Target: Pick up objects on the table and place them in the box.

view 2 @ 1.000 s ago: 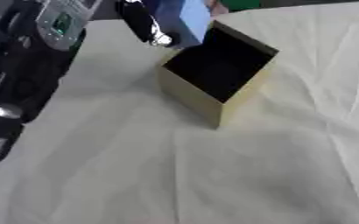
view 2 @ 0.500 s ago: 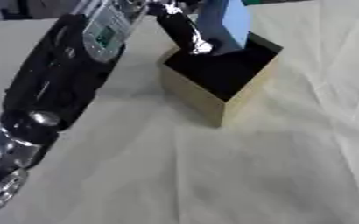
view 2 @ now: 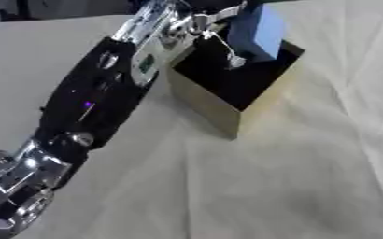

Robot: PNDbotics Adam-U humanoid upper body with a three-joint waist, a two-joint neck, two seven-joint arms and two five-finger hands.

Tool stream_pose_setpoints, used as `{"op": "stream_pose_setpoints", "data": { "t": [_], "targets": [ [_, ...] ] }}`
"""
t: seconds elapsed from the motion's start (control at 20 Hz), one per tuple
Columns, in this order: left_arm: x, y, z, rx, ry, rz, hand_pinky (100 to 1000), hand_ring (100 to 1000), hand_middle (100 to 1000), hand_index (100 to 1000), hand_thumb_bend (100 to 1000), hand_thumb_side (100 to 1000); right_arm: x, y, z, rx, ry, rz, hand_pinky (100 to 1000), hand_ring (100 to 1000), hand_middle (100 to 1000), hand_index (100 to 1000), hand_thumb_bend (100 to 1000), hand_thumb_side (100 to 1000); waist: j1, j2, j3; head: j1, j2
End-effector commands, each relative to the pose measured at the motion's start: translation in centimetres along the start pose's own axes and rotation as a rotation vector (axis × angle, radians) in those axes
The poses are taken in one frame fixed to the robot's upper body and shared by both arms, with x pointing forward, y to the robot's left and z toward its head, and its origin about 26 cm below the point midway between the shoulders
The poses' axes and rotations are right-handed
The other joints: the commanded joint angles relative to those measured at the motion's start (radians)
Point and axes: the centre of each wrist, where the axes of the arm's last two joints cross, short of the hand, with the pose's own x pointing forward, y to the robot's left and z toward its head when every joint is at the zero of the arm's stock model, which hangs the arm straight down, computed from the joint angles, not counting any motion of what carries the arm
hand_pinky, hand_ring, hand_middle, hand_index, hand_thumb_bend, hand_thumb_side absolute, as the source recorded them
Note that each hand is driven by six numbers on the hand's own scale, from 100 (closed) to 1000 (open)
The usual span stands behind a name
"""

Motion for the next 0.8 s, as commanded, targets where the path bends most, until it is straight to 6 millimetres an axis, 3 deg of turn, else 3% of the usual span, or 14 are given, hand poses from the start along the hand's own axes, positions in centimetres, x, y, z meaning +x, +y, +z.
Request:
{"op": "stream_pose_setpoints", "data": {
  "t": [0.05, 0.15, 0.25, 0.45, 0.65, 0.8],
  "targets": [
    [-0.4, 0.3, -0.2, 0.034, 0.033, -0.050, 865, 821, 705, 878, 167, 330, 0.4, -0.3, -0.7, 0.003, -0.031, -0.005, 670, 764, 626, 761, 100, 845, -0.006, -0.015, -0.003, 0.008, -0.013],
    [-0.6, -0.2, -0.3, 0.038, 0.040, -0.059, 869, 825, 718, 886, 201, 358, 0.4, -0.3, -0.7, 0.002, -0.030, -0.006, 670, 764, 626, 761, 100, 845, -0.005, -0.013, -0.004, 0.009, -0.014],
    [-0.6, -0.5, -0.4, 0.052, 0.035, -0.073, 884, 844, 752, 913, 321, 479, 0.4, -0.3, -0.7, 0.003, -0.030, -0.006, 669, 765, 626, 762, 100, 844, -0.005, -0.011, -0.005, 0.009, -0.014],
    [-0.6, -0.6, -0.4, 0.103, 0.031, -0.154, 924, 908, 845, 975, 485, 579, 0.4, -0.2, -0.7, 0.003, -0.031, -0.006, 669, 765, 626, 762, 100, 868, -0.005, -0.008, -0.007, 0.012, -0.015],
    [-0.8, -0.8, -0.3, 0.140, 0.039, -0.223, 984, 997, 944, 1000, 728, 754, 0.4, -0.2, -0.7, 0.002, -0.030, -0.005, 669, 765, 626, 762, 100, 847, -0.004, -0.006, -0.010, 0.012, -0.015],
    [-1.3, -0.9, -0.2, 0.168, 0.095, -0.268, 1000, 1000, 979, 1000, 806, 744, 0.4, -0.2, -0.6, 0.002, -0.028, -0.005, 669, 765, 626, 762, 100, 847, -0.004, -0.006, -0.010, 0.012, -0.015]
  ]
}}
